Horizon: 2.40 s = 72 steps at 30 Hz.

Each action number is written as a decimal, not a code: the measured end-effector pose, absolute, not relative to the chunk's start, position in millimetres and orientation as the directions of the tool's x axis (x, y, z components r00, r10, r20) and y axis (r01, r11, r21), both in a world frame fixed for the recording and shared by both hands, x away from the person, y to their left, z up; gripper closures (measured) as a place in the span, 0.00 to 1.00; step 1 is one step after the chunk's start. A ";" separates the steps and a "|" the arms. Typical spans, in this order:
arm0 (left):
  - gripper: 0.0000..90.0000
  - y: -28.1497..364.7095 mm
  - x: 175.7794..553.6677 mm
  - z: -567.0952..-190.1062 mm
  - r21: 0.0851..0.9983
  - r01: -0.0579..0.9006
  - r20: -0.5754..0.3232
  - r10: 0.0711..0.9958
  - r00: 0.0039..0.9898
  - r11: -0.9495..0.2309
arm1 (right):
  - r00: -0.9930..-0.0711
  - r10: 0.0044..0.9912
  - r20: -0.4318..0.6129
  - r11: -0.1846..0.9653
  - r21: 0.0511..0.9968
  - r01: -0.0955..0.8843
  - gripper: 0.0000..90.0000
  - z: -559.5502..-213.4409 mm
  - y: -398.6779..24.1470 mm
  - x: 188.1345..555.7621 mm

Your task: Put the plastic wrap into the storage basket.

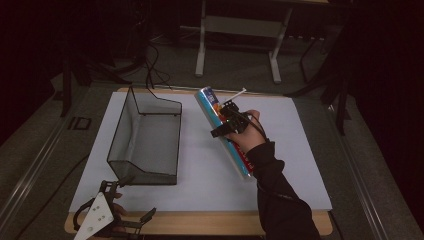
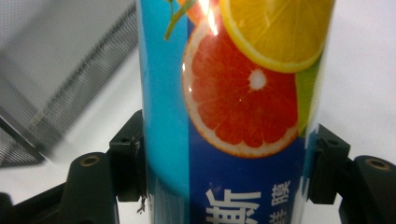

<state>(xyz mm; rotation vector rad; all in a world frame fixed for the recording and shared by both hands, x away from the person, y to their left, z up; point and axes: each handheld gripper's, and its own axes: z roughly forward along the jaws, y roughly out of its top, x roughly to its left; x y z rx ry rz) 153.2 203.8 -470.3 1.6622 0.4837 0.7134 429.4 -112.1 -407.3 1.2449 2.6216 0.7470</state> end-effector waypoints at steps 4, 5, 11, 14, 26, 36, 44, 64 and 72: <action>0.03 204.0 153.4 -470.0 0.976 -0.067 0.191 0.662 0.725 -0.208 | -0.637 0.767 0.077 0.517 0.514 0.684 0.35 -397.8 -102.4 429.1; 0.03 203.9 153.5 -469.9 0.976 -0.067 0.190 0.661 0.725 -0.208 | -0.637 0.767 0.077 0.514 0.521 0.682 0.35 -396.2 -100.1 429.4; 0.03 203.8 153.8 -469.8 0.976 -0.070 0.191 0.657 0.730 -0.206 | -0.626 0.770 0.127 0.468 0.556 0.688 0.35 -379.7 -80.0 429.8; 0.03 204.1 153.9 -469.5 0.976 -0.071 0.190 0.657 0.730 -0.204 | -0.617 0.777 0.128 0.448 0.576 0.683 0.35 -370.9 -68.6 429.8; 0.03 205.2 153.6 -468.7 0.977 -0.073 0.189 0.661 0.727 -0.199 | -0.611 0.768 0.191 0.380 0.633 0.675 0.35 -350.1 -36.1 429.4; 0.03 206.7 152.5 -467.6 0.978 -0.075 0.188 0.665 0.723 -0.195 | -0.597 0.758 0.261 0.297 0.678 0.673 0.35 -346.2 -9.5 429.7; 0.03 207.7 152.0 -466.9 0.979 -0.077 0.185 0.667 0.722 -0.188 | -0.600 0.737 0.311 0.256 0.694 0.673 0.35 -349.2 11.9 430.0; 0.03 208.2 150.4 -466.8 0.978 -0.079 0.189 0.662 0.725 -0.192 | -0.540 0.749 0.384 0.167 0.679 0.715 0.35 -401.7 57.7 435.4; 0.03 207.8 150.5 -466.7 0.979 -0.078 0.186 0.661 0.727 -0.191 | -0.490 0.771 0.408 0.159 0.622 0.767 0.35 -437.0 53.3 435.5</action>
